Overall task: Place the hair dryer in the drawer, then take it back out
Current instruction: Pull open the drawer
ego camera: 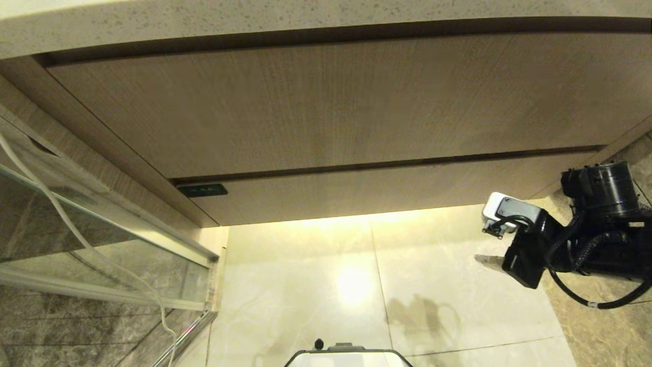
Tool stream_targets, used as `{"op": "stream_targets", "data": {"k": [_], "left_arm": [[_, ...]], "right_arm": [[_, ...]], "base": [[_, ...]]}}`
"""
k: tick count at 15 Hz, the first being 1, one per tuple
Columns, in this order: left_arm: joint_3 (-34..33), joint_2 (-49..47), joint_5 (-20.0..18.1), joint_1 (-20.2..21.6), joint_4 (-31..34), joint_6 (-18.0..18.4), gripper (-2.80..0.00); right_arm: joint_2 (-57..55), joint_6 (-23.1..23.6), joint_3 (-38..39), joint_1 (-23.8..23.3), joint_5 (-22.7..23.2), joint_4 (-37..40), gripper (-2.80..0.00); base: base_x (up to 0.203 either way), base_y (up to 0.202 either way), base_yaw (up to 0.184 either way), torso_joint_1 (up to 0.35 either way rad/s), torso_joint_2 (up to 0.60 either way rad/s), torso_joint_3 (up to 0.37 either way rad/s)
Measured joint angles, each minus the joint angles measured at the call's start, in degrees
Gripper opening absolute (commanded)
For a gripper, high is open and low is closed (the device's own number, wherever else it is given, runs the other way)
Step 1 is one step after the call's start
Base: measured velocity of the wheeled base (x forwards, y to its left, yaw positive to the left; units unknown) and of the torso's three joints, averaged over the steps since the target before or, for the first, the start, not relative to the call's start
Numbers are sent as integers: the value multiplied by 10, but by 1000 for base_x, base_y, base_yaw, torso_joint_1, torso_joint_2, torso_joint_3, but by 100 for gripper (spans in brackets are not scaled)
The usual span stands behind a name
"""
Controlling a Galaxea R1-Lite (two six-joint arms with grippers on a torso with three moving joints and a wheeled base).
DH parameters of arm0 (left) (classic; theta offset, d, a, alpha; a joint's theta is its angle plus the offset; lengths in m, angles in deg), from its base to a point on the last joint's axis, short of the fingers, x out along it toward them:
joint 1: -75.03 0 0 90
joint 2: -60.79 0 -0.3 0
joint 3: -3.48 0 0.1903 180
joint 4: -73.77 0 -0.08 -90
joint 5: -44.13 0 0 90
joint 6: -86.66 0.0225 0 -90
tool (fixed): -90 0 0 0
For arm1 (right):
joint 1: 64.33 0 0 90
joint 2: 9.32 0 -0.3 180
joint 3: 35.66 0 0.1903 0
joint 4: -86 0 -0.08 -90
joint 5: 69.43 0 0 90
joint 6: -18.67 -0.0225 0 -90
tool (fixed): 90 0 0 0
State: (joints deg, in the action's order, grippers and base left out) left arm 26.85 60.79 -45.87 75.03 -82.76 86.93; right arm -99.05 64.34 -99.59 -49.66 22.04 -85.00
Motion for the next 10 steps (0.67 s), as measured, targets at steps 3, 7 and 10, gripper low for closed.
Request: {"op": "stream_targets", "data": {"k": [3, 7, 10], "left_arm": [[0, 0, 0, 0, 0, 0, -280], [0, 0, 0, 0, 0, 0, -280], [0, 0, 0, 0, 0, 0, -280]], "right_arm": [[-36, 45, 38, -3, 5, -121, 0], [-98, 156, 108, -50, 138, -405, 0], [-133, 227, 108, -98, 278, -461, 0]], "base": [[0, 0, 0, 0, 0, 0], [0, 0, 0, 0, 0, 0], [0, 0, 0, 0, 0, 0]]}}
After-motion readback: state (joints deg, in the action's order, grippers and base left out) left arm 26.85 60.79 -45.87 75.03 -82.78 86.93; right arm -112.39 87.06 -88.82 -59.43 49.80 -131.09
